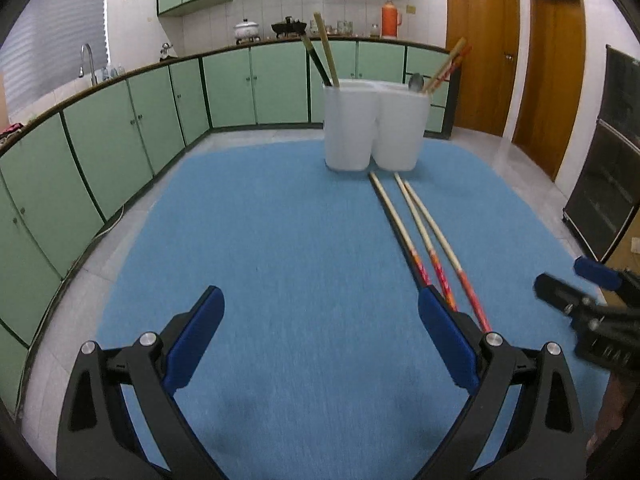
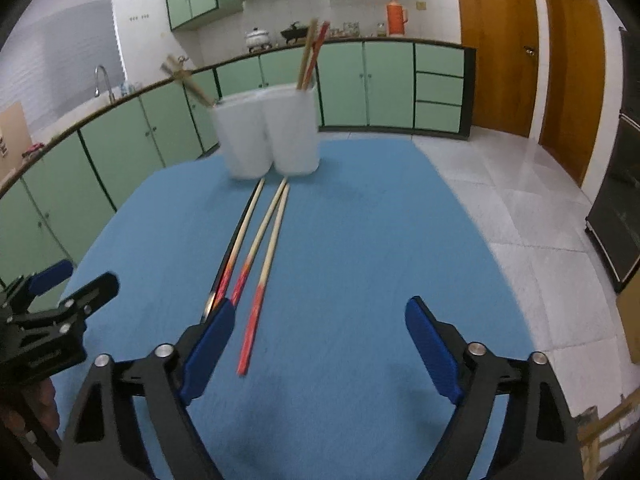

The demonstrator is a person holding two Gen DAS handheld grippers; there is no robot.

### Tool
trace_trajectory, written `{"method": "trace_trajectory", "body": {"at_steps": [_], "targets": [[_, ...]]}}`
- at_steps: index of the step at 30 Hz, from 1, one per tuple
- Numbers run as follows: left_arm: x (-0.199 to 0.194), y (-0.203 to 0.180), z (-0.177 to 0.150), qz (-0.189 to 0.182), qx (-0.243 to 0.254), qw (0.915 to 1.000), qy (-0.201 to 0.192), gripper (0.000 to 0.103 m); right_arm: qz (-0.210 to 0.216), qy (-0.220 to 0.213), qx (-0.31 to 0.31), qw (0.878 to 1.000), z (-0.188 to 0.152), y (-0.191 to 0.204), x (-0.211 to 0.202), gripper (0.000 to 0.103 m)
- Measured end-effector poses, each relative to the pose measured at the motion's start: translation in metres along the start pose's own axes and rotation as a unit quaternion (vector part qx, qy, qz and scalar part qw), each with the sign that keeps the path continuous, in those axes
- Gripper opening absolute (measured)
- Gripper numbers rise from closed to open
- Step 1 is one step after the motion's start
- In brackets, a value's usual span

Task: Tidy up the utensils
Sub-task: 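Move both open tools back down to the remaining chopsticks on the mat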

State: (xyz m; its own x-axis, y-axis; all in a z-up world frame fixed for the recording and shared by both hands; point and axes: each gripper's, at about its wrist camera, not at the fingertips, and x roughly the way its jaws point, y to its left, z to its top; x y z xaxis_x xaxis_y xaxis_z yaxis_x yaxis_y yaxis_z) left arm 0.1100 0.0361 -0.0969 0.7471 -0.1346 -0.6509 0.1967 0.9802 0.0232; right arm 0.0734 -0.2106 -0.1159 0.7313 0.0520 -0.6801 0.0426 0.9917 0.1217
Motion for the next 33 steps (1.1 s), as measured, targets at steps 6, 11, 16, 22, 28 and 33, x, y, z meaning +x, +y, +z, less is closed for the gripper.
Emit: {"method": "trace_trajectory", "body": {"at_steps": [6,11,16,22,28,33], "targets": [[0.0,-0.003,-0.013,0.002,0.005,0.9998,0.017,0.095,0.016,0.027,-0.026,0.999,-0.018,0.02,0.007,0.052],[0.001,0.001,-0.019,0.005,0.002,0.9997,0.025,0.094,0.027,0.049,-0.03,0.998,-0.023,0.026,0.015,0.032],[0.001,0.004,-0.017,0.006,-0.007,0.9996,0.027,0.094,0.027,0.06,-0.04,0.997,-0.027,0.032,0.02,0.028],[0.003,0.006,-0.018,0.005,-0.011,0.9996,0.027,0.094,0.02,0.058,-0.048,0.997,-0.027,0.039,0.025,0.028],[0.005,0.006,-0.018,0.004,-0.016,0.9994,0.029,0.094,0.005,0.051,-0.062,0.997,-0.028,0.045,0.028,0.026],[0.006,0.004,-0.017,-0.002,-0.018,0.9994,0.029,0.094,-0.003,0.046,-0.071,0.996,-0.028,0.046,0.029,0.007]]}}
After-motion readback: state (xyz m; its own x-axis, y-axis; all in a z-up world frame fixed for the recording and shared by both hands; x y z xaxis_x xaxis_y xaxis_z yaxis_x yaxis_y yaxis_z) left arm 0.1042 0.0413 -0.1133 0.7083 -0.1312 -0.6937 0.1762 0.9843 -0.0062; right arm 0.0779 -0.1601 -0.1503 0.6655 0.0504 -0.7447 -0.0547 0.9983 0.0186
